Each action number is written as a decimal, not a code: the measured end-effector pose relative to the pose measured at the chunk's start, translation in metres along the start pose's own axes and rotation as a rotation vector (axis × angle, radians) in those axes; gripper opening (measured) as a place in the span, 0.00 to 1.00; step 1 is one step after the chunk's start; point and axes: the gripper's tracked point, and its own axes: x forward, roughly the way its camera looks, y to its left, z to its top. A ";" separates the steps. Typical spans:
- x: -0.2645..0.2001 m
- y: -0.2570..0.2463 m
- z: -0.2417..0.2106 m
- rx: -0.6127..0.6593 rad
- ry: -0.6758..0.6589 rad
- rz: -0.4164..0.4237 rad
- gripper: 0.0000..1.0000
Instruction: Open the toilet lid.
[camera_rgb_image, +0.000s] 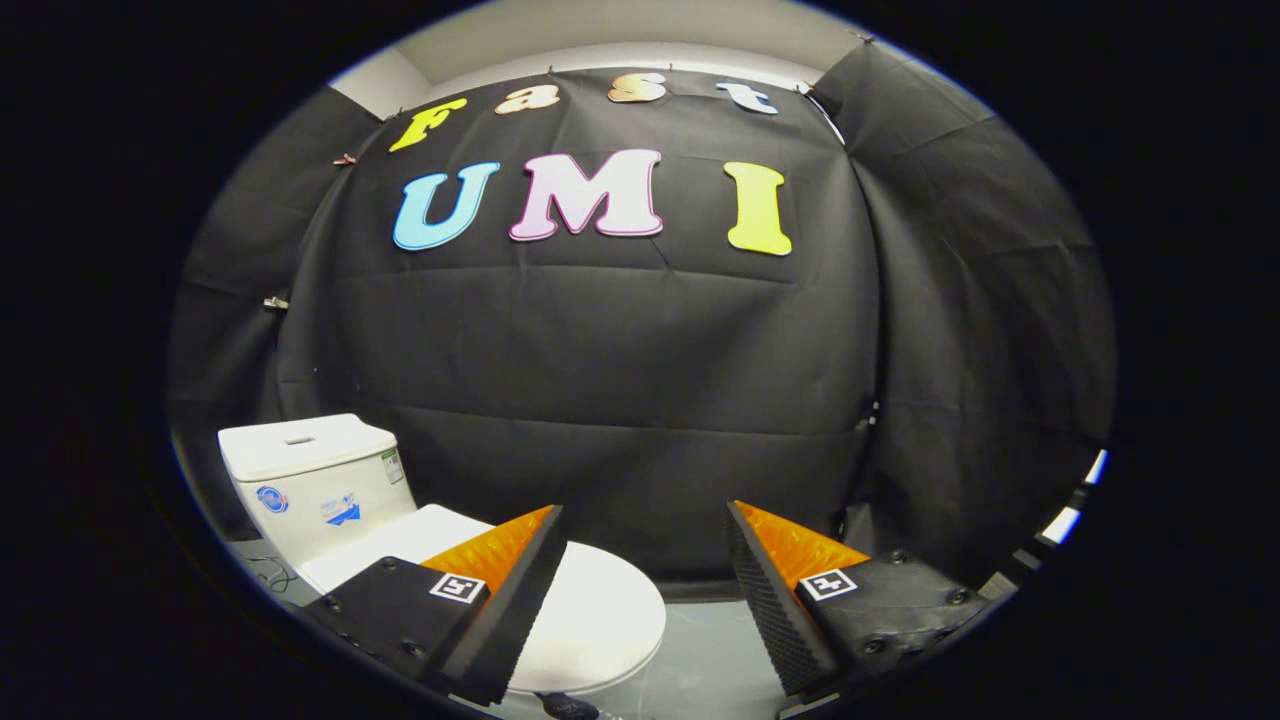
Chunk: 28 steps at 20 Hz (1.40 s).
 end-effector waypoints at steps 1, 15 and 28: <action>-0.003 -0.003 -0.008 0.007 0.012 -0.007 0.98; -0.034 -0.008 -0.154 0.234 0.273 -0.007 0.99; -0.049 0.025 -0.234 1.070 0.569 0.023 0.80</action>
